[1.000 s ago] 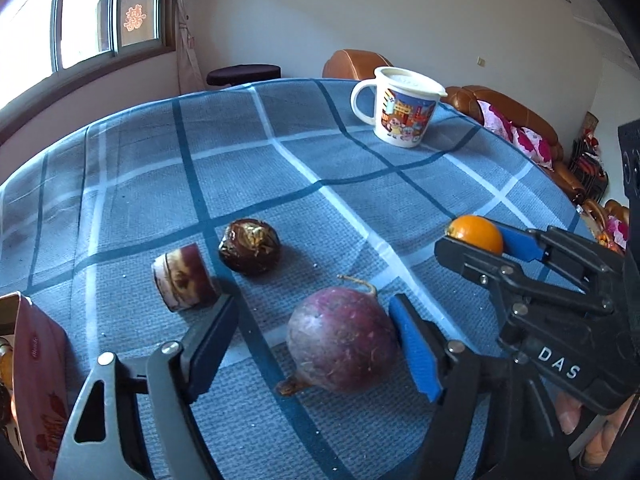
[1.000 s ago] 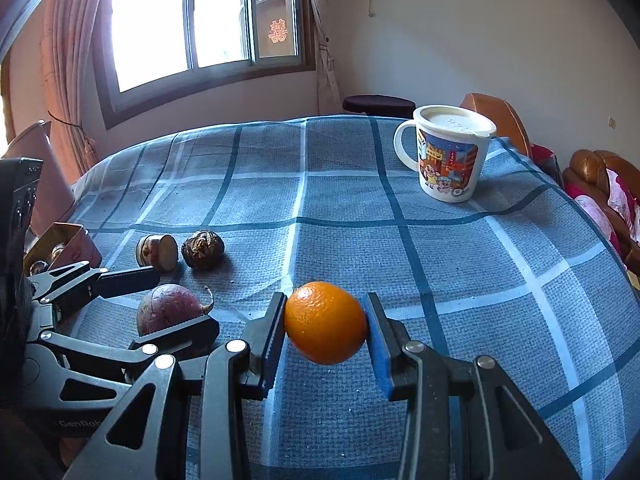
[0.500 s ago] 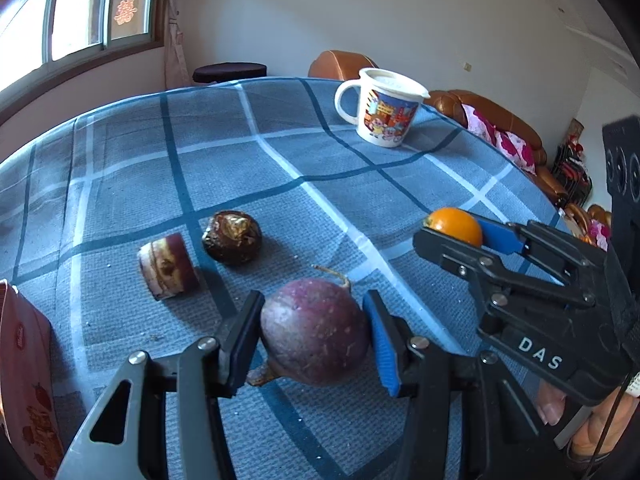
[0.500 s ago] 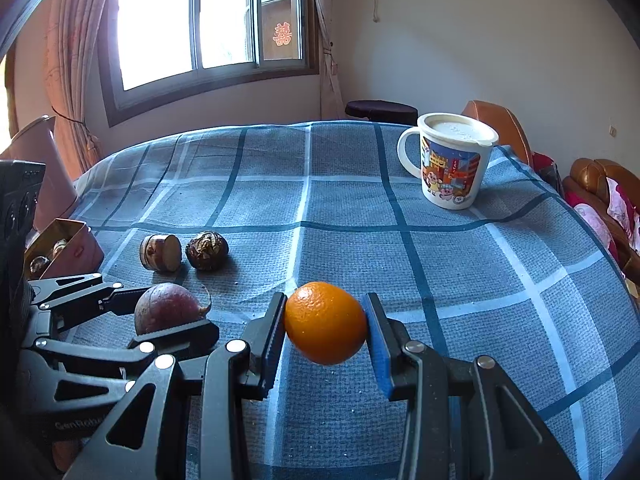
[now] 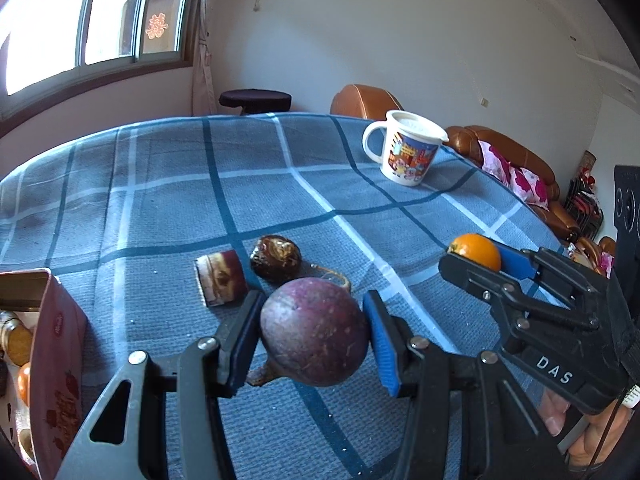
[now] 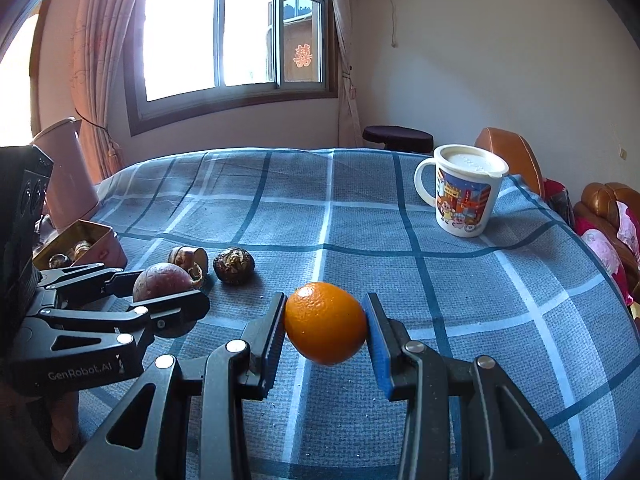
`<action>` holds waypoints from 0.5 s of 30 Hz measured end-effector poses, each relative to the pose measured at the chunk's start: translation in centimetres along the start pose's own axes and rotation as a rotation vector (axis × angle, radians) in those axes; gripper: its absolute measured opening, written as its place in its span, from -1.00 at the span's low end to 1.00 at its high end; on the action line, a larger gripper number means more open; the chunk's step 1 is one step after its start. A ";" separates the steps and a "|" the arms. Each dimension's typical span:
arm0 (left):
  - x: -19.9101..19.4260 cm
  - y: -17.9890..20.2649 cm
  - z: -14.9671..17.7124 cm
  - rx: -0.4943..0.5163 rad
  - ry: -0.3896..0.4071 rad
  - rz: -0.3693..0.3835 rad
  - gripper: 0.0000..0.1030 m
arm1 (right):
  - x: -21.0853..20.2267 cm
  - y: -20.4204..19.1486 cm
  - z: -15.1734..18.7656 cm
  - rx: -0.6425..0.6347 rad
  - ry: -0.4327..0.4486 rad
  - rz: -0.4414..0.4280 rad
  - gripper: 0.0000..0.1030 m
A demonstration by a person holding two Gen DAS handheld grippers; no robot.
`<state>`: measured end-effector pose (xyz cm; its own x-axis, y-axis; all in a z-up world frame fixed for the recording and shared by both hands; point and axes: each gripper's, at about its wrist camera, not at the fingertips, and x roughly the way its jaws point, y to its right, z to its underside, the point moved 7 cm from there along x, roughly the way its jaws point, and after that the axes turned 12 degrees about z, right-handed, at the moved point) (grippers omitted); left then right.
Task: Organize fruits
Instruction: 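Lift and carry the orange and purple fruit toward the tin box with both grippers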
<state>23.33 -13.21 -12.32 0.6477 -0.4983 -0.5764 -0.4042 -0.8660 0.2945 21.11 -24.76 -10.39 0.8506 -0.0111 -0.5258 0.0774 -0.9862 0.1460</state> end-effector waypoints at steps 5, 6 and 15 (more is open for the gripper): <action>-0.8 -0.2 -0.2 0.005 0.033 -0.019 0.02 | -0.4 -0.1 -0.1 -0.002 0.023 -0.006 -0.22; -0.9 -0.2 -0.2 0.006 0.037 -0.022 0.02 | -0.5 -0.1 -0.2 -0.003 0.027 -0.008 -0.22; -1.8 -0.1 -0.3 0.020 0.074 -0.048 0.02 | -1.0 -0.3 -0.3 -0.007 0.056 -0.011 -0.22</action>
<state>22.40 -12.21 -11.09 0.7123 -0.4585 -0.5314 -0.3837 -0.8884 0.2523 20.41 -24.45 -9.62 0.8774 0.0094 -0.4796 0.0907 -0.9850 0.1466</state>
